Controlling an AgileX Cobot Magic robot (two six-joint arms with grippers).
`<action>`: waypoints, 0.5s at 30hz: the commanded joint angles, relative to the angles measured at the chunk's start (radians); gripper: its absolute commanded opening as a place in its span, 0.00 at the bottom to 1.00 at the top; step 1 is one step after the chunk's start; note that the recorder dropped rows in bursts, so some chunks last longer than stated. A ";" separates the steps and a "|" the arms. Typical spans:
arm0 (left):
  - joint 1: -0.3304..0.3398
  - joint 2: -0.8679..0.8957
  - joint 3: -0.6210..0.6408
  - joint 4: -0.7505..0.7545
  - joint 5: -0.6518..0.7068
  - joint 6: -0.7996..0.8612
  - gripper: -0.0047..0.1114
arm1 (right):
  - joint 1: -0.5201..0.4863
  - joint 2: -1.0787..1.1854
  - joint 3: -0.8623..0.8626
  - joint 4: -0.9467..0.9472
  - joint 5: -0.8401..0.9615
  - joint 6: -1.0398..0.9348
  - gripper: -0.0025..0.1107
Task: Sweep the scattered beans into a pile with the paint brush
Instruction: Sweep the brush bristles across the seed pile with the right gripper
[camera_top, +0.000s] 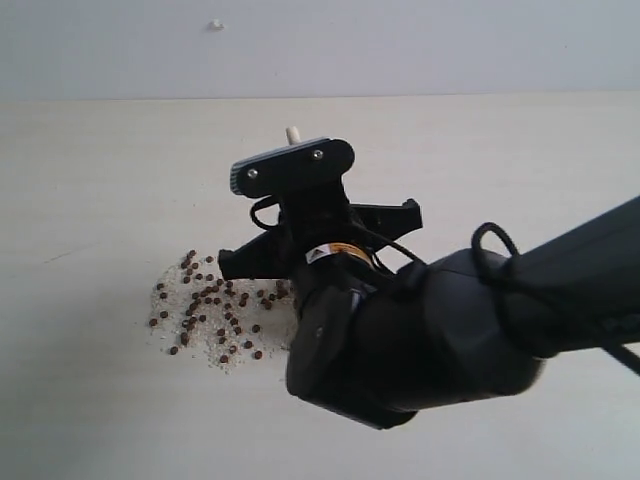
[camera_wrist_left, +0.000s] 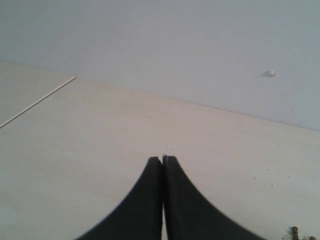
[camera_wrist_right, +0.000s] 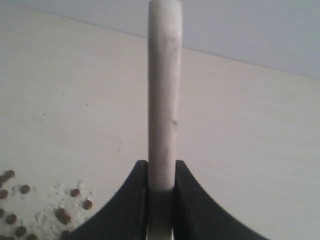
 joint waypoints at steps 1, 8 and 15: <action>0.001 -0.004 0.000 -0.005 -0.004 -0.001 0.04 | 0.004 0.063 -0.099 0.009 0.051 0.041 0.02; 0.001 -0.004 0.000 -0.005 -0.004 -0.001 0.04 | 0.004 0.056 -0.192 0.049 -0.024 -0.014 0.02; 0.001 -0.004 0.000 -0.005 -0.004 -0.001 0.04 | 0.004 -0.043 -0.194 0.128 -0.091 -0.260 0.02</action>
